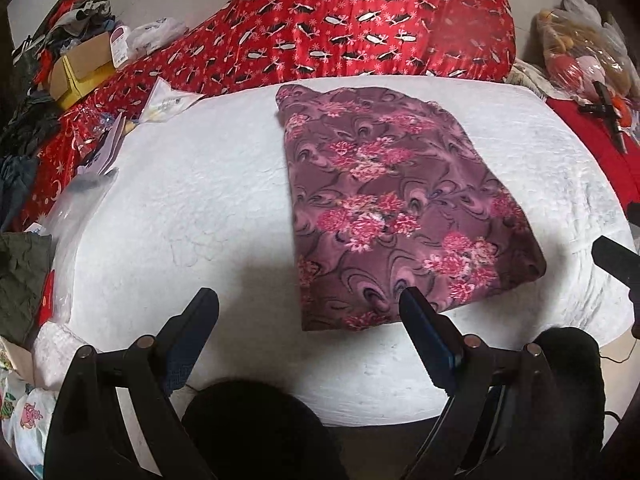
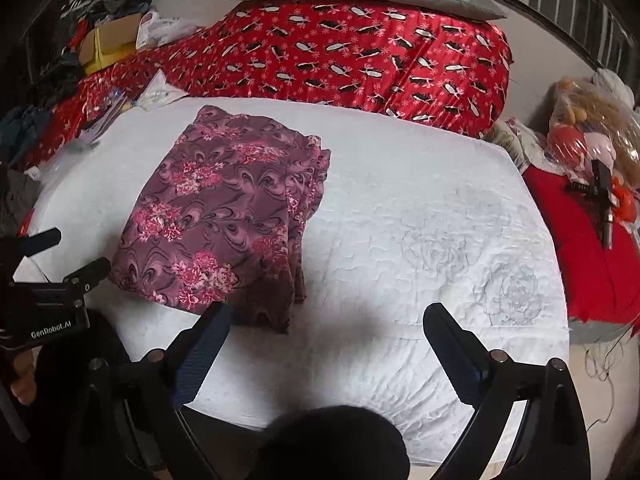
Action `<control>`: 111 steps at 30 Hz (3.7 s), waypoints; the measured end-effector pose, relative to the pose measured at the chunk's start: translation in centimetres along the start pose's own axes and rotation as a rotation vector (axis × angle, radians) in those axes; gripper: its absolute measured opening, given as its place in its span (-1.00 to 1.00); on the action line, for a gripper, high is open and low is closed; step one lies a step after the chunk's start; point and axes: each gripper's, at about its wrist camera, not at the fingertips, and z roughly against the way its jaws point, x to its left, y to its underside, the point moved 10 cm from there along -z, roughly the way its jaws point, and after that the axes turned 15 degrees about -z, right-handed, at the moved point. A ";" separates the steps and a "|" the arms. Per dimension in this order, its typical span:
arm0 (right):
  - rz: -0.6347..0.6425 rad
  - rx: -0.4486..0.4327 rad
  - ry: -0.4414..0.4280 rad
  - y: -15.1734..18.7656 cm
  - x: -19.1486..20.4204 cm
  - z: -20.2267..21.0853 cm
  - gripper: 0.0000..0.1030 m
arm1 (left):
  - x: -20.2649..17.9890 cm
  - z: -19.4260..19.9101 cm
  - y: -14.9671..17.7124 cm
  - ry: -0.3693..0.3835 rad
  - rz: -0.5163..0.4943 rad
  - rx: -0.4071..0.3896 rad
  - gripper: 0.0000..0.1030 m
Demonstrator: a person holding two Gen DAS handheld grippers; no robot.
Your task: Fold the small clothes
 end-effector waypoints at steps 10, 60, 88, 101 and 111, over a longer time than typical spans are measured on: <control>-0.050 -0.013 -0.033 -0.4 -0.4 0.7 0.99 | -0.6 1.1 -0.3 0.044 0.028 -0.031 0.81; -0.055 -0.065 -0.026 -0.1 -1.1 3.1 0.99 | -2.4 3.8 -0.7 0.102 0.060 -0.080 0.81; -0.039 -0.112 -0.013 -0.2 -1.4 3.6 0.99 | -2.9 3.8 -0.7 0.119 0.067 -0.086 0.81; -0.047 -0.173 -0.004 -0.7 -1.8 4.2 0.99 | -3.6 4.1 -0.9 0.106 0.047 -0.091 0.81; -0.078 -0.191 -0.031 -1.0 -2.2 4.8 0.99 | -4.2 4.7 -1.3 0.104 0.039 -0.109 0.81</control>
